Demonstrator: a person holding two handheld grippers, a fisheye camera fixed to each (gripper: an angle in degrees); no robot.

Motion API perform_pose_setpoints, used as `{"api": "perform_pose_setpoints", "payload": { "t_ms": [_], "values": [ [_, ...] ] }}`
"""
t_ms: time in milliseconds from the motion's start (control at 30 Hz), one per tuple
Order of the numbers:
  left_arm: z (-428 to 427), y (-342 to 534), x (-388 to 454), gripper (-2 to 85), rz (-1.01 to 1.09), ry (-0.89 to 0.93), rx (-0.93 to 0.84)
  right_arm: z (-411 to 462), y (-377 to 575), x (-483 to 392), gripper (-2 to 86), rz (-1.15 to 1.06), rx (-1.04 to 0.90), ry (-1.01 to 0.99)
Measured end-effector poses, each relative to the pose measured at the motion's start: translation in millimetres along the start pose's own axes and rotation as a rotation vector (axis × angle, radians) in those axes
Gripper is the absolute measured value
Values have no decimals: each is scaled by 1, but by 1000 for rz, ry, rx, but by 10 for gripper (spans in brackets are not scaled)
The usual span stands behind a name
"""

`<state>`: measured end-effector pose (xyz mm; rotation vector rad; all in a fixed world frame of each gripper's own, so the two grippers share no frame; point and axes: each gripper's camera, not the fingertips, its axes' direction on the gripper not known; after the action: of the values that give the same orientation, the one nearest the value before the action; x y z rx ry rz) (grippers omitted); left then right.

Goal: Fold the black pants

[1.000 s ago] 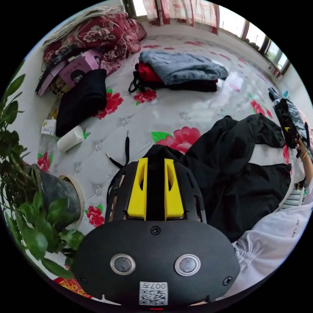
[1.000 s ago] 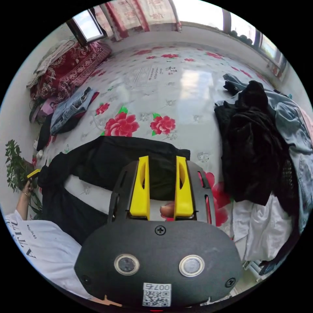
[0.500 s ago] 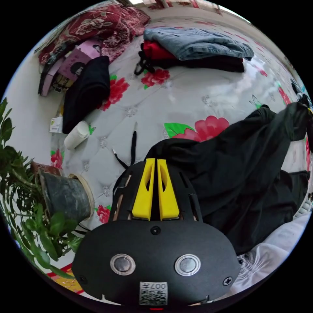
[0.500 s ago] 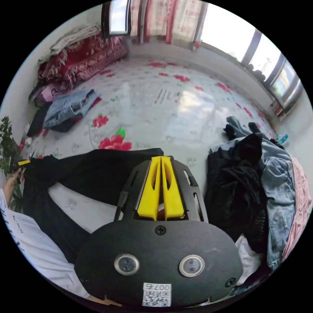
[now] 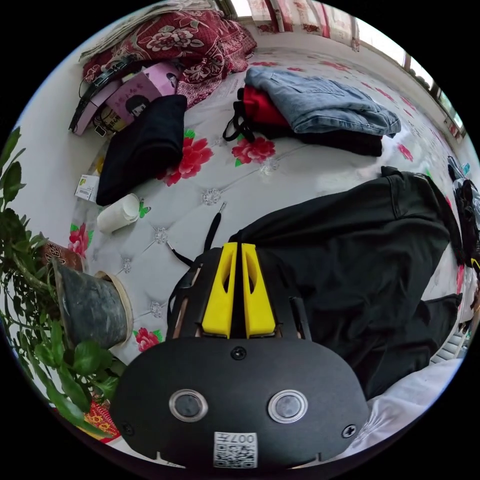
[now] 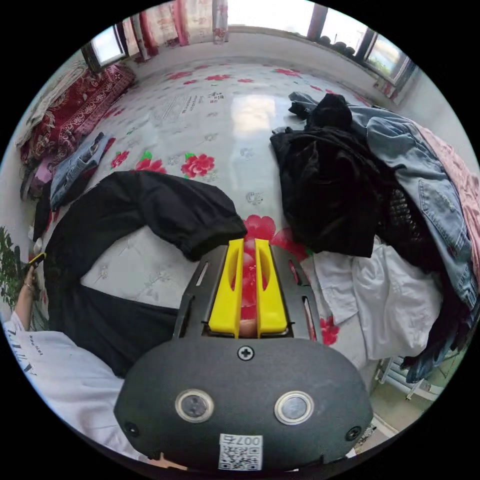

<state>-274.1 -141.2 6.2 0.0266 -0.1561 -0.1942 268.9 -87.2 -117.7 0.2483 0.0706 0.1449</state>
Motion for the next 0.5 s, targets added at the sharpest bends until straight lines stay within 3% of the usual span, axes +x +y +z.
{"api": "perform_pose_setpoints", "payload": {
  "t_ms": [133,233,367,433,500],
  "values": [
    [7,-1,3,-6,16,-9,-13,-2,-4,-39,43,-136,78,-87],
    [12,1,7,-6,30,-21,-18,20,-18,-80,54,-314,-15,-107],
    [14,3,9,-6,43,-28,-14,85,-14,-114,43,-486,-261,15],
    [13,4,9,-6,49,-30,-13,74,-16,-110,25,-482,-176,30],
    [12,4,9,-6,50,-31,-10,73,-32,-102,11,-467,-245,41]
  ]
}}
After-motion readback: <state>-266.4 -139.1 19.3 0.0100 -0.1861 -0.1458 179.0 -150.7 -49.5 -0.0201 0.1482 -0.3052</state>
